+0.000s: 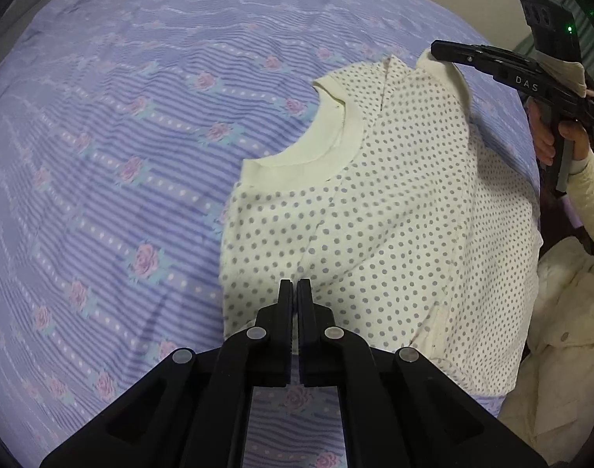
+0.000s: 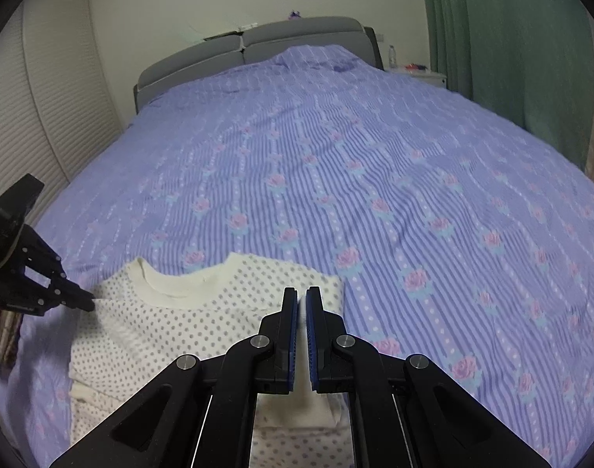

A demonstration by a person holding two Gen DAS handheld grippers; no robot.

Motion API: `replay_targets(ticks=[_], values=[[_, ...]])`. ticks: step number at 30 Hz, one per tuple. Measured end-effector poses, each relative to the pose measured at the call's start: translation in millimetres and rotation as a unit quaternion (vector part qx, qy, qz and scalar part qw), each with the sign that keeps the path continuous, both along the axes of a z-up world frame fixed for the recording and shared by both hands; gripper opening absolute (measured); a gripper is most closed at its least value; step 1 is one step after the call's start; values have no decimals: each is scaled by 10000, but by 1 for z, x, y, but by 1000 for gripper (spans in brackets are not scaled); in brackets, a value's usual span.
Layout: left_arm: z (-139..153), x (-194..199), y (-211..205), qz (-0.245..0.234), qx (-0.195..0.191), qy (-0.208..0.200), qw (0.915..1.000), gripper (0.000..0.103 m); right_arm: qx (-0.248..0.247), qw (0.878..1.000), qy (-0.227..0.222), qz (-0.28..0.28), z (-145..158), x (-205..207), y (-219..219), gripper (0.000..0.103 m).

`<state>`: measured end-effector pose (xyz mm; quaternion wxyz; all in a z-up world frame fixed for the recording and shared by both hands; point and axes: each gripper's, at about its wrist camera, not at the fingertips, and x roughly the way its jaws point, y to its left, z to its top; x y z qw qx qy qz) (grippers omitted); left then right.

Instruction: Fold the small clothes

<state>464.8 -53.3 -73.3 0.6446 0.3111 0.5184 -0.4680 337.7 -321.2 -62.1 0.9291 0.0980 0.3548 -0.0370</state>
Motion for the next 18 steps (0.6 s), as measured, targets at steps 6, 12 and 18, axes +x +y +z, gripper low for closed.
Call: replay_targets(ticks=[6,12,18], values=[[-17,-7,-12,-22,250,-67,9997,4,-20,9998,184,-31,-9,13,-4,6],[-19,-2,-14,139,303,-240,9992,5,81,9986,520,-103,-34,23,-16,6],[-8,1,7,924,228,-834,9920,29,-255,9954,730,-573,-37,23,-25,11]])
